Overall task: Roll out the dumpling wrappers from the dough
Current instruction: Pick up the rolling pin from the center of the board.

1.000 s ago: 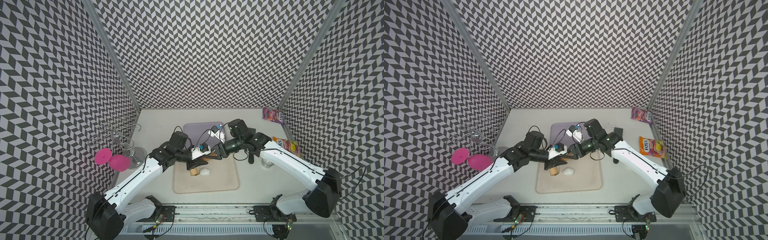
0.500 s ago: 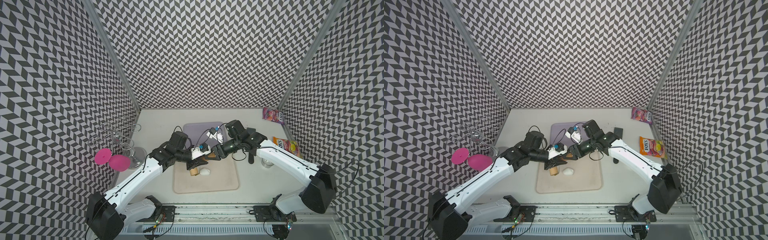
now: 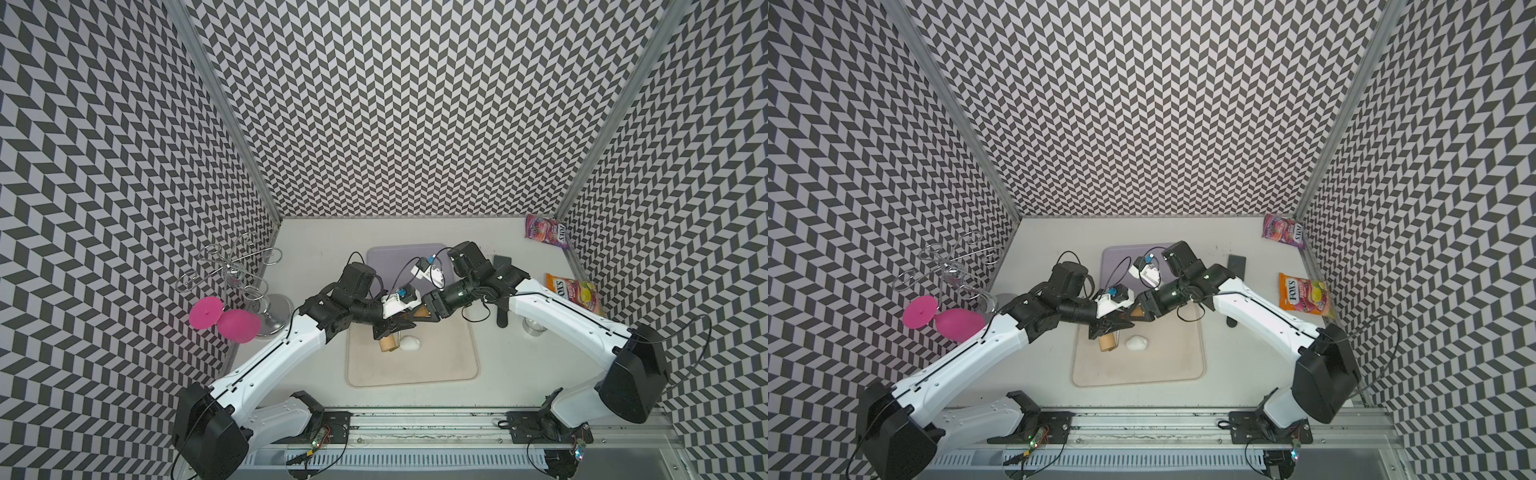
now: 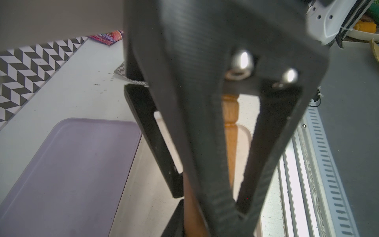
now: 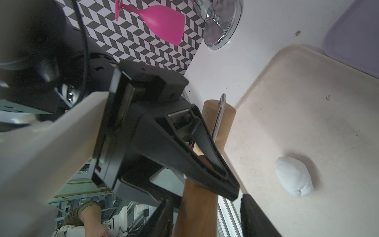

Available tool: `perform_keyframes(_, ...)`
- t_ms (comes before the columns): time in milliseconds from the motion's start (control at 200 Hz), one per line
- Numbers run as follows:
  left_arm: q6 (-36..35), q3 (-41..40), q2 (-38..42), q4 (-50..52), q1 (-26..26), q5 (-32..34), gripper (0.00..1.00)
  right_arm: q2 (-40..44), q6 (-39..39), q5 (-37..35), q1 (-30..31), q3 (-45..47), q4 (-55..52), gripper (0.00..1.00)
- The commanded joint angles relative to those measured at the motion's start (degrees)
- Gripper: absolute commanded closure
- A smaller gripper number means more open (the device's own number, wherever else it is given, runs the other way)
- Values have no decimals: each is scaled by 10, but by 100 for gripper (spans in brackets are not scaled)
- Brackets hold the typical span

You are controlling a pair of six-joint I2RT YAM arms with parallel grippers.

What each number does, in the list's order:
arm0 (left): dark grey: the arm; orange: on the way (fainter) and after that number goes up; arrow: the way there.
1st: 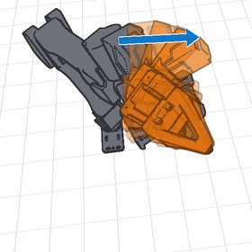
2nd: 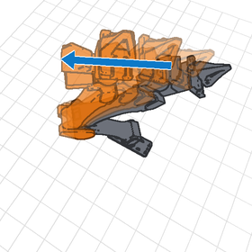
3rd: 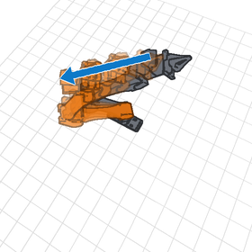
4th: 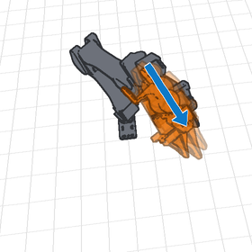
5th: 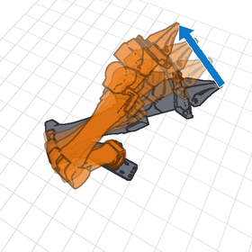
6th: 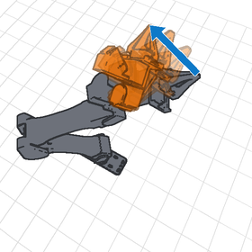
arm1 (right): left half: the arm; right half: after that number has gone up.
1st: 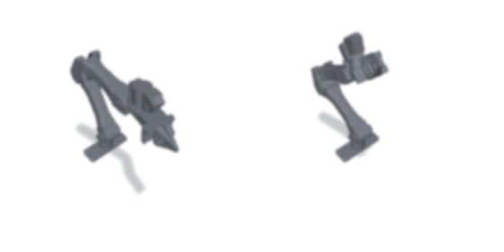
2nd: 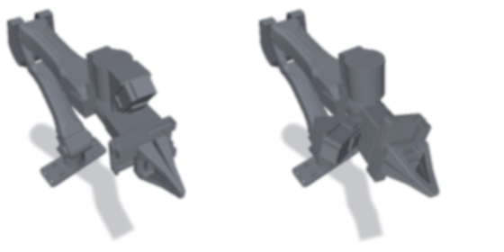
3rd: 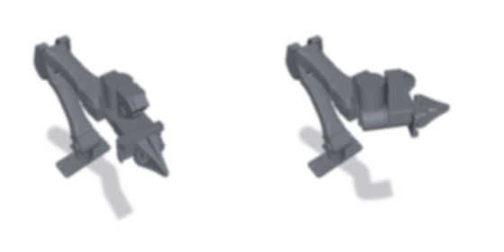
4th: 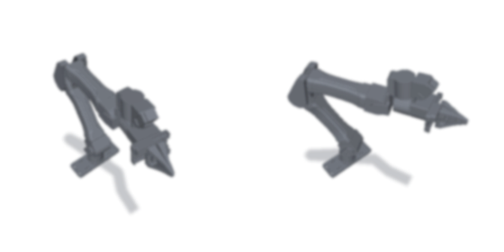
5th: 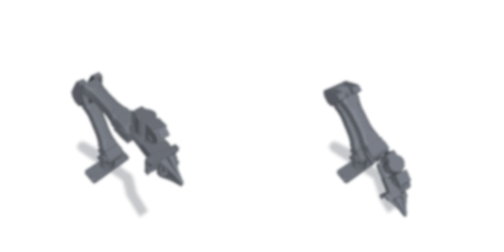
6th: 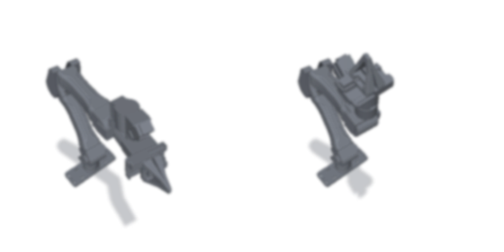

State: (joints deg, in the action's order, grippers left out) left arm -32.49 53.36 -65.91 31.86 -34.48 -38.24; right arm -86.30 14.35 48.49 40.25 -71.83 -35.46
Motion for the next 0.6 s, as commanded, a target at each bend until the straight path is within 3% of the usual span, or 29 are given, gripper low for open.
perform_keyframes(0,-8,4,3,-23,-1,-36,100,-8,-10,-1,3,6,25,47)
perform_keyframes(411,-17,7,1,-19,-2,-45,100,-23,-13,12,3,7,24,50)
perform_keyframes(591,-24,7,1,-17,-2,-52,100,-29,-8,24,3,13,36,59)
